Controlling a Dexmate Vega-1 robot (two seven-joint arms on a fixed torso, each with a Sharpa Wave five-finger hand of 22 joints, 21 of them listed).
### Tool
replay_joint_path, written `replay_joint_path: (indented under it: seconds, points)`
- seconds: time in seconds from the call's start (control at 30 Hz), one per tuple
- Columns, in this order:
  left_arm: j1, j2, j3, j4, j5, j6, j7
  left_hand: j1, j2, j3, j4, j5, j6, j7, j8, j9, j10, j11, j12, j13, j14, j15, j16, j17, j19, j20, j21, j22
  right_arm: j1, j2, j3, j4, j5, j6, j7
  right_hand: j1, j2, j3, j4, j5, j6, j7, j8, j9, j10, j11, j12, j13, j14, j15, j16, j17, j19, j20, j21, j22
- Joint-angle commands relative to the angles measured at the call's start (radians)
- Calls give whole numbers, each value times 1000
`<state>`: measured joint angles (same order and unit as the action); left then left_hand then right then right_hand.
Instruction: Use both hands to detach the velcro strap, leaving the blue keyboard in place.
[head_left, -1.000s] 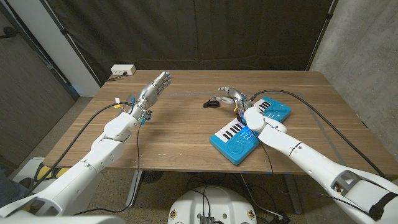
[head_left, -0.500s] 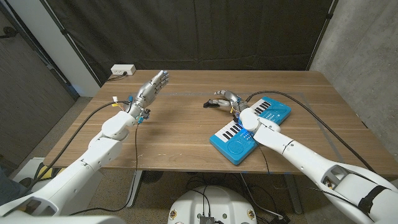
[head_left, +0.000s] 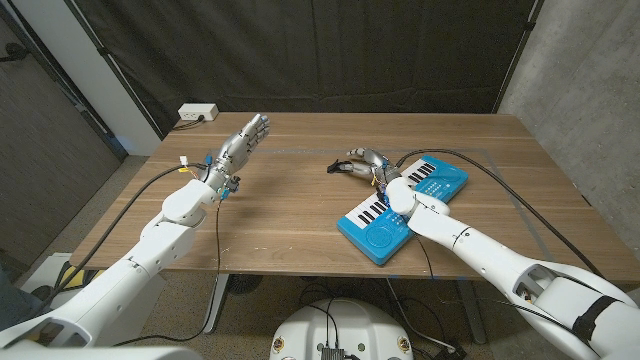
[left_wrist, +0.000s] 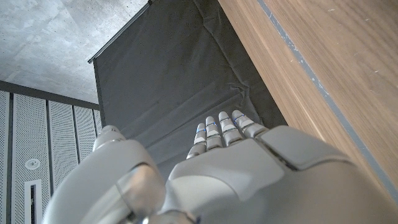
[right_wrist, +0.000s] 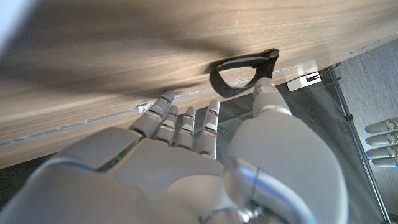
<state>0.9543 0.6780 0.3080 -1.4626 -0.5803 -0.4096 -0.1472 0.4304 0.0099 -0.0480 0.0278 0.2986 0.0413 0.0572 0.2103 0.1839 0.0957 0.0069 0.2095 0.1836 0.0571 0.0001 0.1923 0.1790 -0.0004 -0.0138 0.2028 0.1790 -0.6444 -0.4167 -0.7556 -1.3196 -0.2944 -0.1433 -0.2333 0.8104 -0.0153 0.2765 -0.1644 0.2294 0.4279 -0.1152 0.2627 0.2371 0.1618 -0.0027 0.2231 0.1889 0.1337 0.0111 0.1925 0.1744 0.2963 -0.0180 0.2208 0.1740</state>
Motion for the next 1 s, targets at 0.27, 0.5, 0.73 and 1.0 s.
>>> replay_joint_path:
  seconds: [0.27,0.5,0.73,1.0]
  points:
    - [-19,-21,5,31,-30,-10,-33,-3,5,-9,9,-9,11,-9,-4,2,11,-10,-3,3,12,-4,3,6,-1,5,0,5,19,16,-29,50,-70,0,-44,75,9,13,-3,1,107,-14,60,33,38,-23,17,5,42,-22,5,3,26,-15,1,6]
    - [-21,-23,4,38,-41,-10,-41,-5,8,-11,11,-11,13,-8,-4,2,11,-13,-3,3,13,-5,3,6,-1,6,0,5,23,31,-31,80,-84,18,-85,111,23,9,8,-5,214,-15,128,69,99,-51,34,6,82,-46,10,8,61,-35,5,9]
    - [-23,-26,2,44,-48,-9,-45,-6,10,-13,13,-13,14,-9,-5,2,11,-13,-4,3,12,-4,2,6,-4,10,-1,5,24,36,-33,89,-91,20,-96,141,37,-3,14,-13,323,-9,209,114,173,-82,53,9,111,-59,14,14,69,-37,0,10]
    - [-24,-30,1,51,-60,-10,-53,-9,12,-15,16,-16,14,-9,-6,3,13,-16,-4,3,13,-3,2,6,-6,13,-1,5,21,33,-40,77,-97,-2,-76,149,44,-6,17,-16,302,-11,213,128,186,-86,55,10,115,-59,13,15,69,-38,-2,11]
